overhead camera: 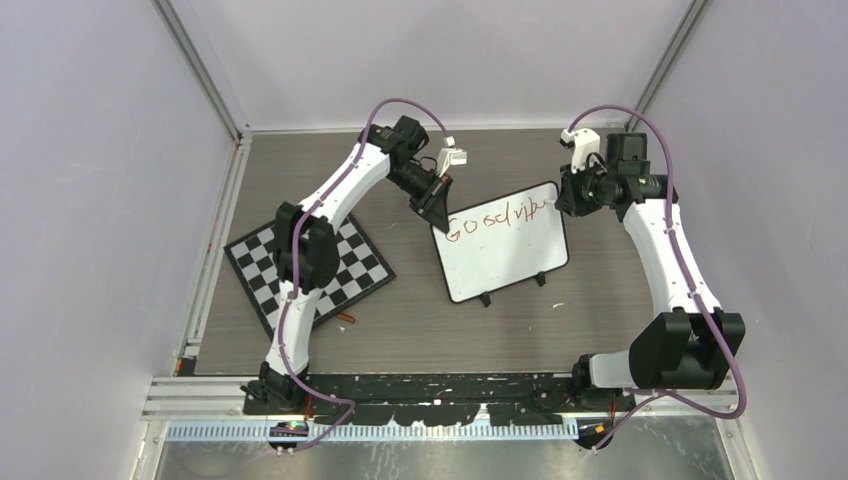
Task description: Write a sentence on the whiteboard
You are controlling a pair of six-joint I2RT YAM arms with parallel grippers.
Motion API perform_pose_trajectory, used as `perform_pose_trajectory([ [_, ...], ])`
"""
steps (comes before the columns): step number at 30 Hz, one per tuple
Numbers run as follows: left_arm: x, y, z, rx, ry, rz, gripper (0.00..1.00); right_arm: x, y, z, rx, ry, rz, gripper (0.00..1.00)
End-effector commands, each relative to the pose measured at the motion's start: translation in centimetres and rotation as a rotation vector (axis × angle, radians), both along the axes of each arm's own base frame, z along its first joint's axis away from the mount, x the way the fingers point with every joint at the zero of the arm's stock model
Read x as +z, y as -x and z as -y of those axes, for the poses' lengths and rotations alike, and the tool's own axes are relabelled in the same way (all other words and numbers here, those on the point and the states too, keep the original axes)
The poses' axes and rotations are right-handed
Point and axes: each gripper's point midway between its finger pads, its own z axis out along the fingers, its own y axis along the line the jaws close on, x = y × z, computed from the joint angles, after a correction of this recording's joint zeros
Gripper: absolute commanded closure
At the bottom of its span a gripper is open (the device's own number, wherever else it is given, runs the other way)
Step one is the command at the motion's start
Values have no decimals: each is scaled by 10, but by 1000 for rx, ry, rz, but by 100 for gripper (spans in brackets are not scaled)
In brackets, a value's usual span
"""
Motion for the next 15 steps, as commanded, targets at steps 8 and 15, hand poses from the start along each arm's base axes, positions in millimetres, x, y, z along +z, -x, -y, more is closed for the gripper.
perform_pose_trajectory([
  [8,-6,13,2,-29,-24,-25,100,14,-5,-19,77,-53,36,100],
  [15,-7,13,1,-30,-28,-26,100,-2,3,-11,83,0,-21,100],
])
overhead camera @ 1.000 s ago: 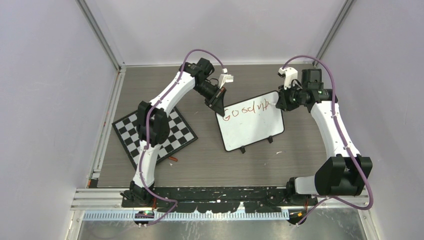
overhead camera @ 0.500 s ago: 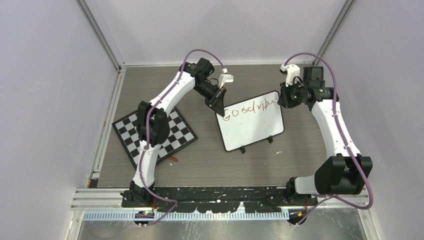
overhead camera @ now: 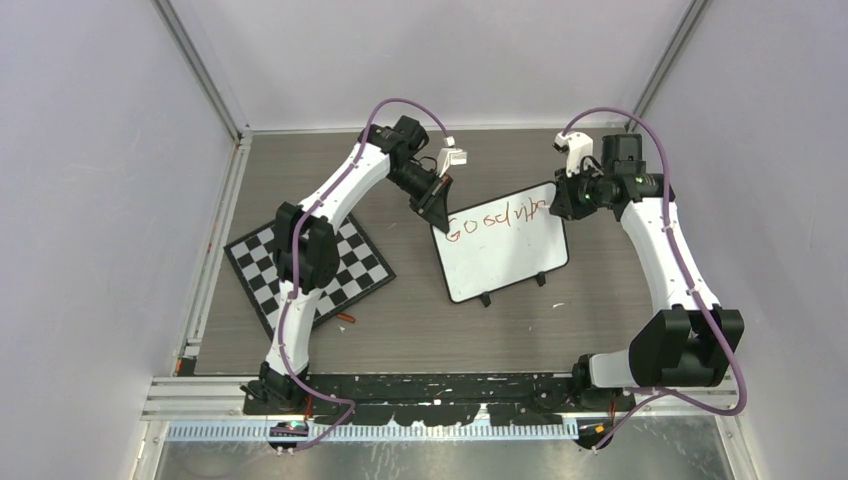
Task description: Write a sentence on the whiteboard
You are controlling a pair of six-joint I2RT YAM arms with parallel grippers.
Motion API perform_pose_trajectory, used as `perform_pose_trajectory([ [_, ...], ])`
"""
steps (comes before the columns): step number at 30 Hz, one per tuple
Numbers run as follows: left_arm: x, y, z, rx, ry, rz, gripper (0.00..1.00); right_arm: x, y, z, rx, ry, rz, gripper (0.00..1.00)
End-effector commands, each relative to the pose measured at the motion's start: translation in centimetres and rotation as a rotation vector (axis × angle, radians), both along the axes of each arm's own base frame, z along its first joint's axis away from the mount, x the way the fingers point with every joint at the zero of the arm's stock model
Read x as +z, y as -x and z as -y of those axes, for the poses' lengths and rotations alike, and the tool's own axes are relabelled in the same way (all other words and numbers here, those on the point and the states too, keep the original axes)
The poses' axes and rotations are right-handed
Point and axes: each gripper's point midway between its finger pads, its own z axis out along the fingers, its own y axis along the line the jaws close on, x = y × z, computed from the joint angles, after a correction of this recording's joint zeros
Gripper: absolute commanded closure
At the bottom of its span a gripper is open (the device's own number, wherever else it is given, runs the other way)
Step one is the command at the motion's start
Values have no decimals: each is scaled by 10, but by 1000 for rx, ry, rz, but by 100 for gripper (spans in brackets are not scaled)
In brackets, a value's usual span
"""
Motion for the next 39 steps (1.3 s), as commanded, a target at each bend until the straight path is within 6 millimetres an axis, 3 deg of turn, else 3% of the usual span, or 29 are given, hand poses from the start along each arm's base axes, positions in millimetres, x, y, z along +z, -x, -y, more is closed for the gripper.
perform_pose_trajectory([
  [1,-7,13,1,-29,-27,-27,100,-1,-2,4,22,42,1,100],
  [8,-7,13,2,-29,-26,-28,100,-4,-3,16,-7,107,0,100],
  [13,-8,12,2,-27,-27,-28,100,11,-13,22,-65,113,80,100],
  [20,-7,14,1,-31,-27,-28,100,32,-8,9,-36,37,145,100],
  [25,-6,15,1,-33,-26,-28,100,42,-17,18,-104,33,197,100],
  [39,-7,14,2,-30,-24,-28,100,22,-19,27,-137,78,129,100],
])
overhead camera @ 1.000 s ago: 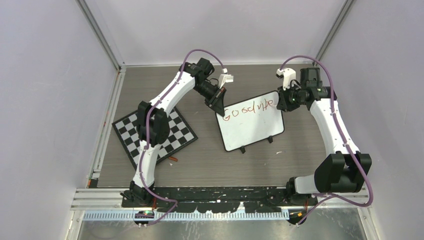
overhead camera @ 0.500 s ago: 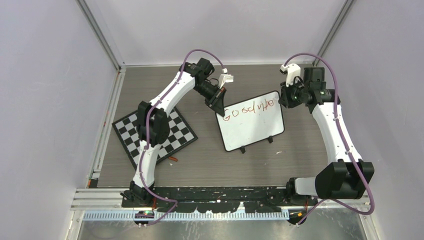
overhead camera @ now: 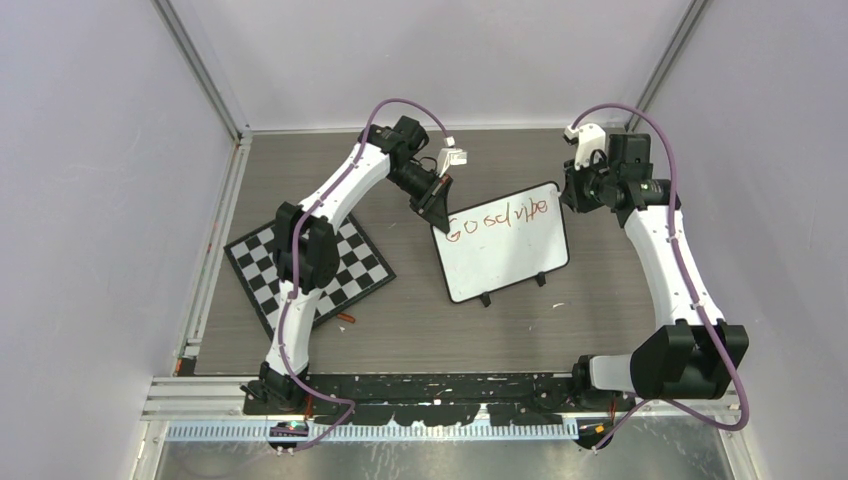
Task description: Write a sentence on the whiteboard
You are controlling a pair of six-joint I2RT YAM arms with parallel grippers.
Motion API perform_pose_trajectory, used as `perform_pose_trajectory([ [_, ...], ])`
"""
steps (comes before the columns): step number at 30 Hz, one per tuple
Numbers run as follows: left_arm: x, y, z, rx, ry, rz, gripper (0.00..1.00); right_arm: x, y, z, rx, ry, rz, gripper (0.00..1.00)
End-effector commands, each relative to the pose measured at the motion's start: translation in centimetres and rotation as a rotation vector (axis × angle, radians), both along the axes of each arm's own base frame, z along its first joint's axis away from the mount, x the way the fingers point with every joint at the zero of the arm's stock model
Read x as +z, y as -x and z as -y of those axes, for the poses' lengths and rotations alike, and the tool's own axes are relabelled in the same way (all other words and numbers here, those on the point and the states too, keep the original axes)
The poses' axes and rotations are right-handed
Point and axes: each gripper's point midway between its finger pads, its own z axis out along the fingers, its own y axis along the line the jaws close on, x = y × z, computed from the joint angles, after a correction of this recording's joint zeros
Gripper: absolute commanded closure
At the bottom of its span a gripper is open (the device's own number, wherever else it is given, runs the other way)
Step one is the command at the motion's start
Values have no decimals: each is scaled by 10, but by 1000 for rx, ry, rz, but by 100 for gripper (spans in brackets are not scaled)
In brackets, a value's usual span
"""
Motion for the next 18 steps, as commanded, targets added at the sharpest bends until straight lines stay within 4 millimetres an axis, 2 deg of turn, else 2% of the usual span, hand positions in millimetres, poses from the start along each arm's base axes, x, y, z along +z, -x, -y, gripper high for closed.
perform_pose_trajectory([
  [1,-8,13,1,-29,-30,-22,100,0,-7,4,-20,13,11,100],
  [10,-11,13,1,-32,-31,-27,100,-3,-11,-2,3,-5,14,100],
  [18,-10,14,-1,-34,-32,-26,100,-5,-5,-12,66,-23,-12,100],
])
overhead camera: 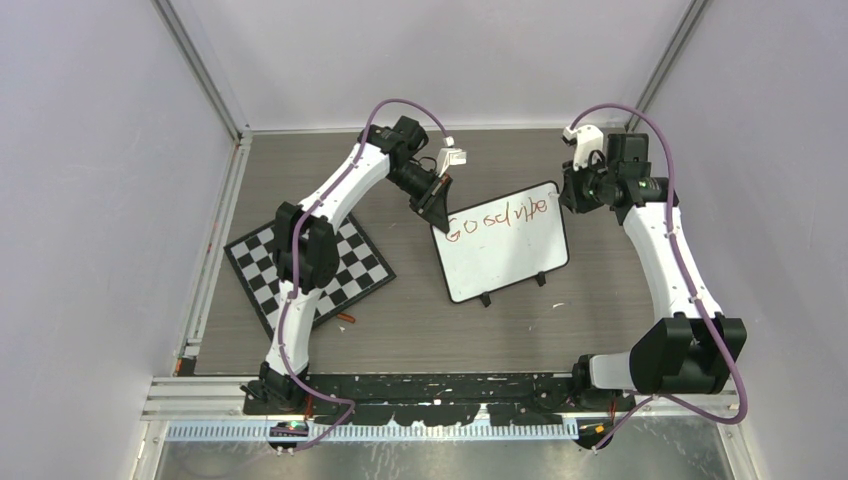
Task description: Write a sentence on the whiteboard
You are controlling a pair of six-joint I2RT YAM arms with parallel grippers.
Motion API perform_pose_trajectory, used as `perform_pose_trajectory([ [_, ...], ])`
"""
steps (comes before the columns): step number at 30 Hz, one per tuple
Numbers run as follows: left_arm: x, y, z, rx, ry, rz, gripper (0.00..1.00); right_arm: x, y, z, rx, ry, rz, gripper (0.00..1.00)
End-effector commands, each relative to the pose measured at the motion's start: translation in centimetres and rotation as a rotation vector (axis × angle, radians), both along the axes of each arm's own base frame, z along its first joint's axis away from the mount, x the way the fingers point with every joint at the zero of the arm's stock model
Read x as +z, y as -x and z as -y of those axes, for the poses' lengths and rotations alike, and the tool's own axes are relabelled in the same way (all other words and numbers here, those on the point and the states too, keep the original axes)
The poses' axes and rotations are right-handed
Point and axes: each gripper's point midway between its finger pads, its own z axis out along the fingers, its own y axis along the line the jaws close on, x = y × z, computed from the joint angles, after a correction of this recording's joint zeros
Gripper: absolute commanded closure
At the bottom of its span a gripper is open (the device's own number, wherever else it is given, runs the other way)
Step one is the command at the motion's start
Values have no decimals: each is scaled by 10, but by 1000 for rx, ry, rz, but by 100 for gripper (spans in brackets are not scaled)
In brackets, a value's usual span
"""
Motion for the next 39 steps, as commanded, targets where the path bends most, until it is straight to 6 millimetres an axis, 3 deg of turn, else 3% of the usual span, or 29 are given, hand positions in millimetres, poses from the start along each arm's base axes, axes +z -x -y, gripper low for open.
perform_pose_trajectory([
  [1,-9,15,0,-37,-31,-23,100,2,0,-10,57,-16,4,100],
  [11,-9,14,0,-37,-30,-22,100,-14,9,-1,77,51,-72,100],
  [19,-10,14,1,-35,-30,-27,100,-10,2,10,15,91,-18,100],
  [26,-10,13,1,-32,-31,-26,100,-17,7,16,8,121,-45,100],
  [30,-9,12,2,-30,-29,-27,100,-22,16,11,45,120,-81,100],
  [39,-10,13,1,-30,-30,-31,100,-20,24,-21,148,42,-123,100],
])
